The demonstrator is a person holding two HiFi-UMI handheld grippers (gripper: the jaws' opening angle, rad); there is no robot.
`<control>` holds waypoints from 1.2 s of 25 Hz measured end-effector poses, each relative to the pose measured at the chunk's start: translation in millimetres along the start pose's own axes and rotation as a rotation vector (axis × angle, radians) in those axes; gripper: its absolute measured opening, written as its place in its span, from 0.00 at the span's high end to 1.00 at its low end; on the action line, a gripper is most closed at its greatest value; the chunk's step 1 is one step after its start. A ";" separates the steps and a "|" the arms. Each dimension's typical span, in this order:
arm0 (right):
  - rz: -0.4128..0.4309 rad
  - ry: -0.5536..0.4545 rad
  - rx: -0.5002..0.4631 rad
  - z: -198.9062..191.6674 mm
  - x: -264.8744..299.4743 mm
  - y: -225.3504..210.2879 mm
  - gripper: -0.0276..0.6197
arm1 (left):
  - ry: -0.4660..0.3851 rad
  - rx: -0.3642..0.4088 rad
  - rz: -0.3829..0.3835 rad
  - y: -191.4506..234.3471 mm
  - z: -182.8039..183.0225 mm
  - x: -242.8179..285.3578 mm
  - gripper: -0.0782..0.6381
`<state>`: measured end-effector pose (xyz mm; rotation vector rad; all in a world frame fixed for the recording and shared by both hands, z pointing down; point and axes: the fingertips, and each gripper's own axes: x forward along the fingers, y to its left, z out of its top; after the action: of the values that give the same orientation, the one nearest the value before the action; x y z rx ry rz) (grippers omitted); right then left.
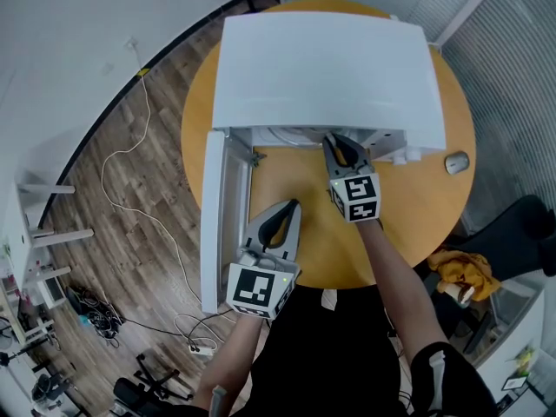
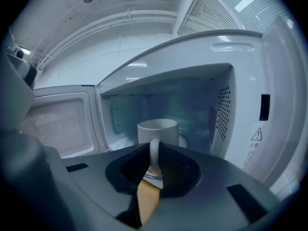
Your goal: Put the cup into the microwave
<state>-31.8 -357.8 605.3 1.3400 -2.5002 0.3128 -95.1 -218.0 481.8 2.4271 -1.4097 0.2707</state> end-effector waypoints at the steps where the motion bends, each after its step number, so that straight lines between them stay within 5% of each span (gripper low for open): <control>1: -0.004 -0.001 -0.003 0.0 1.6 -0.4 0.87 | -0.001 0.000 -0.001 -0.4 -0.2 -0.5 0.90; 30: -0.072 0.006 -0.091 15.1 60.0 -13.4 0.85 | 0.018 0.012 -0.004 -1.6 -12.2 -13.7 0.90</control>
<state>-54.5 -416.5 612.9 1.3867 -2.4236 0.1844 -100.6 -201.8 488.5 2.4300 -1.3998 0.3005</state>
